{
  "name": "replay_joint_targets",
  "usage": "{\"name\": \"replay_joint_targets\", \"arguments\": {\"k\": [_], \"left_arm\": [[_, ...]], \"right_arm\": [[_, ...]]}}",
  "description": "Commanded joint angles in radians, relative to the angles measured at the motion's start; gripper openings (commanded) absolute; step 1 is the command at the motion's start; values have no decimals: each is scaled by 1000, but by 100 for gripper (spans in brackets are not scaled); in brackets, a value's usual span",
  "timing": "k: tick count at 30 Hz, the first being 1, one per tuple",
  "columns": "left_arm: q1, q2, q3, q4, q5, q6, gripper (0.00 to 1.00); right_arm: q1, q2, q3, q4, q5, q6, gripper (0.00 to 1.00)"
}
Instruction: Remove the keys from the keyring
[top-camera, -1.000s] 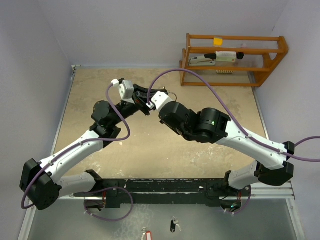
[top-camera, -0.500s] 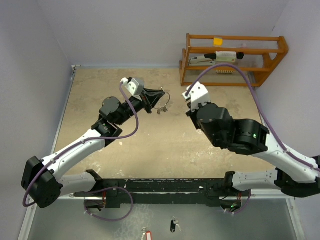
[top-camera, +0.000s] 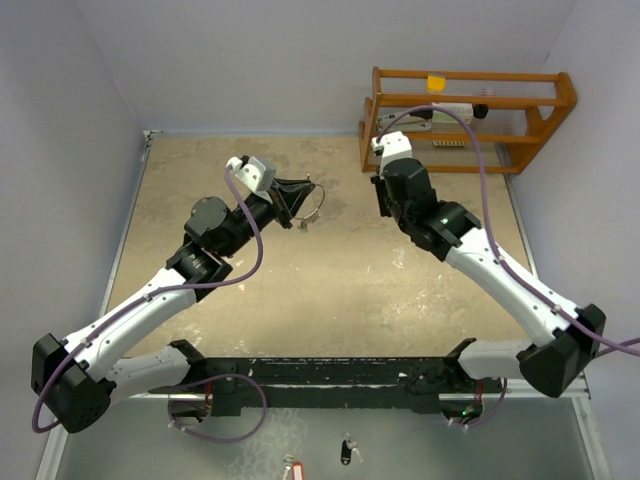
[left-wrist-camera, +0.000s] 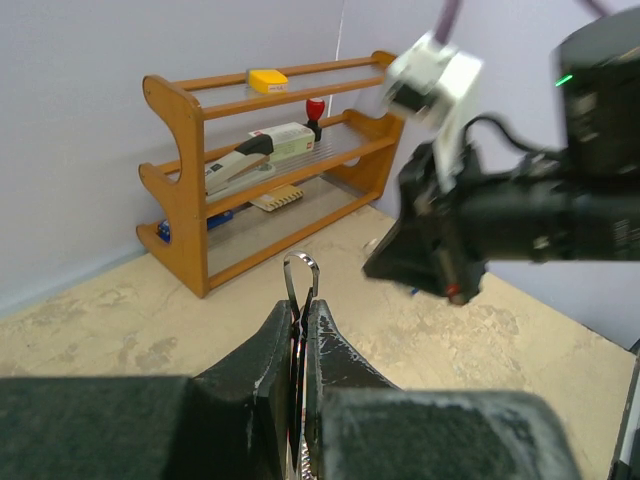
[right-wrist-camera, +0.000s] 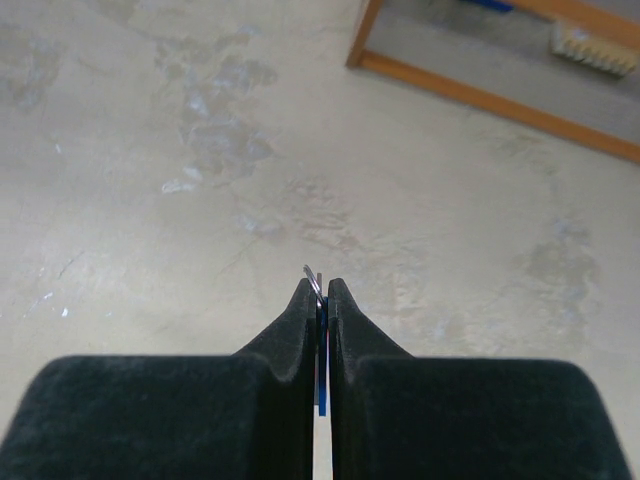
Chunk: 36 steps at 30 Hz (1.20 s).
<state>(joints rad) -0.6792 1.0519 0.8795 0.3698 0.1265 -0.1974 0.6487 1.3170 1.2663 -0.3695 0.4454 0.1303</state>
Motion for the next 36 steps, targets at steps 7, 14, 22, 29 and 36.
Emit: {"name": "replay_joint_targets", "arguments": {"k": [7, 14, 22, 29, 36], "left_arm": [[1, -87, 43, 72, 118, -33, 0], [1, -102, 45, 111, 201, -63, 0], [1, -136, 24, 290, 399, -174, 0], [1, -137, 40, 377, 456, -274, 0], [1, -141, 39, 456, 474, -347, 0]], "right_arm": [[-58, 149, -134, 159, -217, 79, 0], [-60, 233, -152, 188, -210, 79, 0], [-60, 288, -182, 228, -195, 97, 7], [-60, 306, -224, 266, -211, 130, 23], [-61, 299, -251, 285, -214, 128, 31]]}}
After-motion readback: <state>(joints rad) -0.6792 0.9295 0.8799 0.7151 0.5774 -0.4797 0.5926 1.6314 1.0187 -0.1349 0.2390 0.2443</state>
